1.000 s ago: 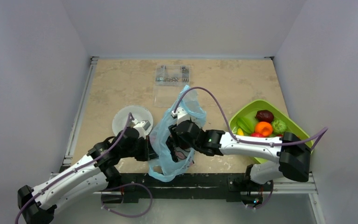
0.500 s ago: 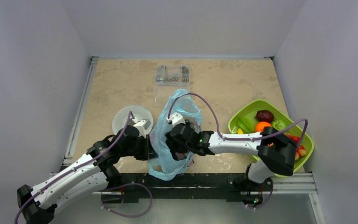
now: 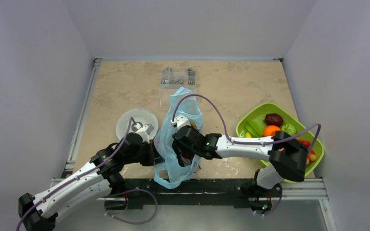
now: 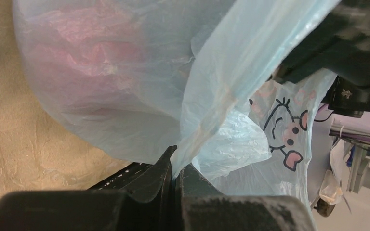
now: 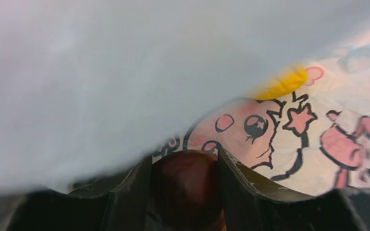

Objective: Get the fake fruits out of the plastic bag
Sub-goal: Take out the fake fruit from the plastic bag, then place the fake fruit in the bin.

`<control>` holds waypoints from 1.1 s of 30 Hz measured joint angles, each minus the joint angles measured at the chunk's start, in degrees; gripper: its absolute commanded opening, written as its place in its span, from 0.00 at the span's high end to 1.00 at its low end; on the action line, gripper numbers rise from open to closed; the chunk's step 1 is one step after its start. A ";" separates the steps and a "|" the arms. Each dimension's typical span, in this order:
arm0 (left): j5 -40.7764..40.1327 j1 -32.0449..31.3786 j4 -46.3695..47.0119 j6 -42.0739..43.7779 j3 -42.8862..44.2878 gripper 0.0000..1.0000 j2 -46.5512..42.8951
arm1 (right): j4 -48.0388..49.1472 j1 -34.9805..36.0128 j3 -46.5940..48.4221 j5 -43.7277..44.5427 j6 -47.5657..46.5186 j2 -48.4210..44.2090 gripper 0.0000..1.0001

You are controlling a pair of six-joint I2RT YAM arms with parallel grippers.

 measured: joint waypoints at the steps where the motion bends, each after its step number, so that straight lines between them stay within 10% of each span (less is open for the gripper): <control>1: -0.26 0.00 -0.09 -0.33 -0.26 1.00 -0.39 | -0.39 0.00 0.09 -0.20 -0.09 -1.25 0.91; 20: -5.16 0.00 -3.13 -0.96 2.16 1.00 0.50 | -0.31 -0.04 11.67 -15.04 -2.67 -27.21 1.00; 33: -5.16 0.00 -3.65 -0.52 2.27 1.00 0.76 | -3.21 -1.05 28.68 5.07 -10.91 -33.11 1.00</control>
